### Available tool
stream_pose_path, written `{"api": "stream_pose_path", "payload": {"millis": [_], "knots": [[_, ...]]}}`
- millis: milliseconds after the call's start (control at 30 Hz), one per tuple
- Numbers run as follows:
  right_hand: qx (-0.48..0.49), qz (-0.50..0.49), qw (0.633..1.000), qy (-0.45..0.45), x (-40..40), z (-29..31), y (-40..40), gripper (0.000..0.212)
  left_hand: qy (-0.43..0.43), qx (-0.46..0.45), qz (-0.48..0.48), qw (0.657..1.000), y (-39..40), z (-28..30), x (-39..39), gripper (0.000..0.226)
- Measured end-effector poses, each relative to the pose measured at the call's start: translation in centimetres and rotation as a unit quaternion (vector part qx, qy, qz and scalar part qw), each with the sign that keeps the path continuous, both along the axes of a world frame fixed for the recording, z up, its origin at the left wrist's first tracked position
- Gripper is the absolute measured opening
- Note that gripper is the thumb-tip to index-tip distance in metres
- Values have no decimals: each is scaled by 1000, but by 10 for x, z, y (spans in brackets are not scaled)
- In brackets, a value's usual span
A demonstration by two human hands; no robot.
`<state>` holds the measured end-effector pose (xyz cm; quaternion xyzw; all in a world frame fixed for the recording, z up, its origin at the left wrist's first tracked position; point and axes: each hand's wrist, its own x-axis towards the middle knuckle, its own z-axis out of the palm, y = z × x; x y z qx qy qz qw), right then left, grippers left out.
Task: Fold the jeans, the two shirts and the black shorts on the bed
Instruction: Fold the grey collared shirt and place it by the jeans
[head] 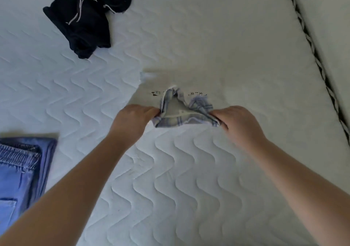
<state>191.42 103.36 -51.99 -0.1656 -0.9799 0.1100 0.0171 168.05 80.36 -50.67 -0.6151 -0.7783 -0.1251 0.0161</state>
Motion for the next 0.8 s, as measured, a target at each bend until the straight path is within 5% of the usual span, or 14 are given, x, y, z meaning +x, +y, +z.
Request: {"api": "stream_pose_path", "payload": {"millis": [167, 333, 433, 533, 600, 700, 800], "knots": [[-21, -8, 1000, -15, 43, -100, -57, 18, -50, -86, 20, 995, -58, -116, 66, 45], [-24, -10, 993, -117, 79, -136, -92, 68, -123, -266, 101, 951, -93, -156, 112, 95], [-76, -42, 992, -86, 84, -133, -92, 65, -135, -219, 99, 961, -89, -147, 107, 88], [-121, -179, 976, -2, 74, -124, -79, 51, -181, -117, 194, 957, -77, -129, 91, 71], [-148, -313, 938, 7, 65, -123, -65, 45, -250, -78, 332, 906, -69, -123, 79, 51], [-279, -476, 833, -34, 52, -127, -42, 41, -402, -85, 491, 768, -55, -127, 54, 52], [-323, -505, 797, -75, 41, -130, -30, 37, -448, -102, 517, 722, -49, -134, 39, 32]]}}
